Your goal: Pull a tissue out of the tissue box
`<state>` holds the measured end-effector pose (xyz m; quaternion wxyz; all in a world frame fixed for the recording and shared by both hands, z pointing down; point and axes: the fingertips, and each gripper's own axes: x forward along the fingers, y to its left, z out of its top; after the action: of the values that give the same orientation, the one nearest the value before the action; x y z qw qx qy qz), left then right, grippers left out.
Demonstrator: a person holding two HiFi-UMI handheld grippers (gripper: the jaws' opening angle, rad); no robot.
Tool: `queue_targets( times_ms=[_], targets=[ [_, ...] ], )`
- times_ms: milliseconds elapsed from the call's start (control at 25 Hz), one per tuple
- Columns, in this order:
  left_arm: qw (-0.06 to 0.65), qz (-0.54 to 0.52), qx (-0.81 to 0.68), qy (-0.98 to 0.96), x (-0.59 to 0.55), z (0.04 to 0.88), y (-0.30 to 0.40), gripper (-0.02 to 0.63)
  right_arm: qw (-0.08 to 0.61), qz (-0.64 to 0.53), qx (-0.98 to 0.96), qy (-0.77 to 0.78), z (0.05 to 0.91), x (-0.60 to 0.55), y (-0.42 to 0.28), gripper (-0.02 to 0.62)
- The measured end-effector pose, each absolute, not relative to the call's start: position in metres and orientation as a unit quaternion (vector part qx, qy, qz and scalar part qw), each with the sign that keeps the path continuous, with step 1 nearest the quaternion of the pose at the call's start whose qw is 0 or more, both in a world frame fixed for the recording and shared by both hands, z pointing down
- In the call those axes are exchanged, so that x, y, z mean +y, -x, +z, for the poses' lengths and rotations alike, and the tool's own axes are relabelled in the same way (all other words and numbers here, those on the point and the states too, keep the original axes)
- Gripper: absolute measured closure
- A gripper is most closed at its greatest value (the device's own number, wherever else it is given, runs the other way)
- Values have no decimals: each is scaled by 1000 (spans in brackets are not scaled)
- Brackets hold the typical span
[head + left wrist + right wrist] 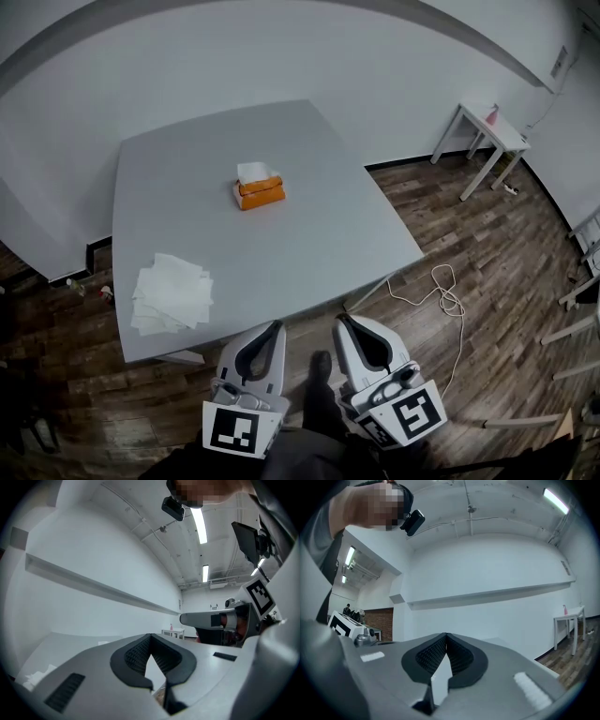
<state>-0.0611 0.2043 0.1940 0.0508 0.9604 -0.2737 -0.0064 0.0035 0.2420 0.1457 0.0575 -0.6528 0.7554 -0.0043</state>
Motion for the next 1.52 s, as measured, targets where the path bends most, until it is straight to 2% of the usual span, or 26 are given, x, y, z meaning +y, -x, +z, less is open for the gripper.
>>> queue_targets(
  times_ms=[240, 520, 760, 1120, 1520],
  targets=[
    [45, 20, -305, -951, 148, 209, 9, 606, 73, -8, 773, 630, 156, 178, -63, 592],
    [37, 49, -374, -925, 63, 220, -68, 606, 61, -73, 822, 562, 200, 93, -133, 592],
    [34, 69, -417, -906, 14, 214, -112, 606, 64, -97, 863, 492, 208, 35, -162, 592],
    [33, 58, -456, -887, -43, 202, -115, 606, 64, -80, 886, 452, 196, -39, -169, 592],
    [88, 57, -457, -883, -133, 252, -110, 606, 17, -104, 891, 442, 244, -126, -153, 591]
  ],
)
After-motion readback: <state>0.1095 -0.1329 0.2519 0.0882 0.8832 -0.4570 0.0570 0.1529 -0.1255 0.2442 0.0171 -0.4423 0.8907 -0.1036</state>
